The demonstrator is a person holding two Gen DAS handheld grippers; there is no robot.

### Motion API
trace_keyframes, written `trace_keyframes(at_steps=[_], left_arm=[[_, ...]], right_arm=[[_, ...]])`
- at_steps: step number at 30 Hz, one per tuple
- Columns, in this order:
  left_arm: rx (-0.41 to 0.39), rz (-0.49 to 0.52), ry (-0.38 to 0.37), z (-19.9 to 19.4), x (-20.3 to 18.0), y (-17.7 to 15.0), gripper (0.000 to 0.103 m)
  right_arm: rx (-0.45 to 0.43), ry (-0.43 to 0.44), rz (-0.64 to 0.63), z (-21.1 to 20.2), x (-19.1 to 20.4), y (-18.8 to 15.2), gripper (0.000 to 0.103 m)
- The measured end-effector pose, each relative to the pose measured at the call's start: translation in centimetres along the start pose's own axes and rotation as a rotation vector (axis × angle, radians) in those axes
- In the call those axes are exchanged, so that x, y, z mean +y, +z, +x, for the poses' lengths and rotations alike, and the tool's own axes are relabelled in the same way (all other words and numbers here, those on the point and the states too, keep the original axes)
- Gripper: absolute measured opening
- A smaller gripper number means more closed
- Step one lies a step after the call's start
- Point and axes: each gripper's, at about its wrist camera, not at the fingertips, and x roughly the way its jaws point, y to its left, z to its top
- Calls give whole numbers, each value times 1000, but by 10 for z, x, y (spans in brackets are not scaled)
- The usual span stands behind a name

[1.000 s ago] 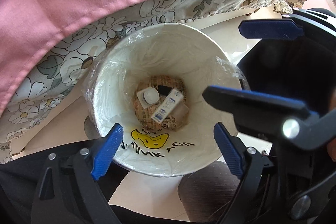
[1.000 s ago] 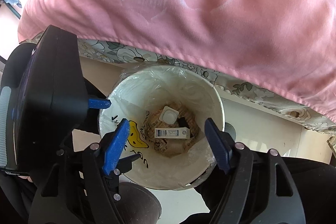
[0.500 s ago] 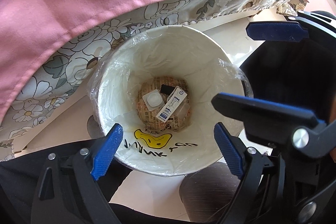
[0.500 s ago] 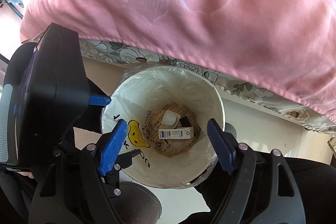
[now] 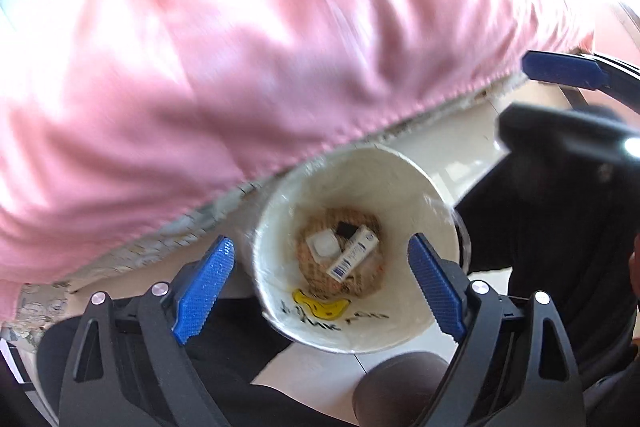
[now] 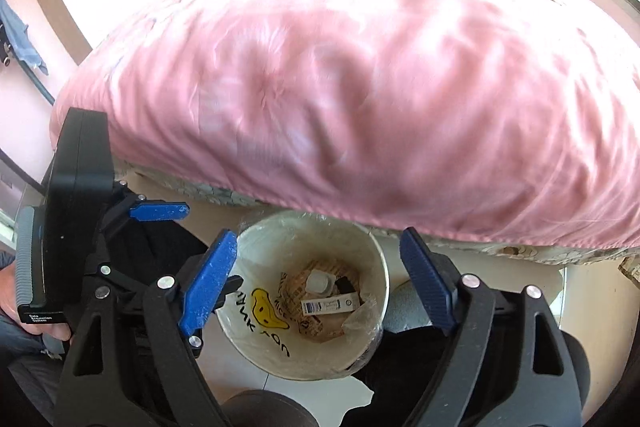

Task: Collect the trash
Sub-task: 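Move both open tools back from the bin toward the blocks on the bed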

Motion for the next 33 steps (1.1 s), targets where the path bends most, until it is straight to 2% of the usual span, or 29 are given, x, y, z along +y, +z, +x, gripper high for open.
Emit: trace_keyframes(at_steps=[11,17,25,28,33], left_arm=[[-184,-76,85,-65,37,82,92],[-244,-91,106,-87,56,126,92],[-259,-43,135,-91,72,175,92],[-260,-46,113,-87,81,195,92],[-251,-27,122,-71,89,232,92]], right_arm=[[-178,-111,31,-51,-31,72,86],[-241,-159,19,-68,-48,111,86],[-257,-206,-12,-63,-59,153,86],[-249,-218,-21,-51,-64,167,86],[-218,-230,-25,-24,-74,189,86]])
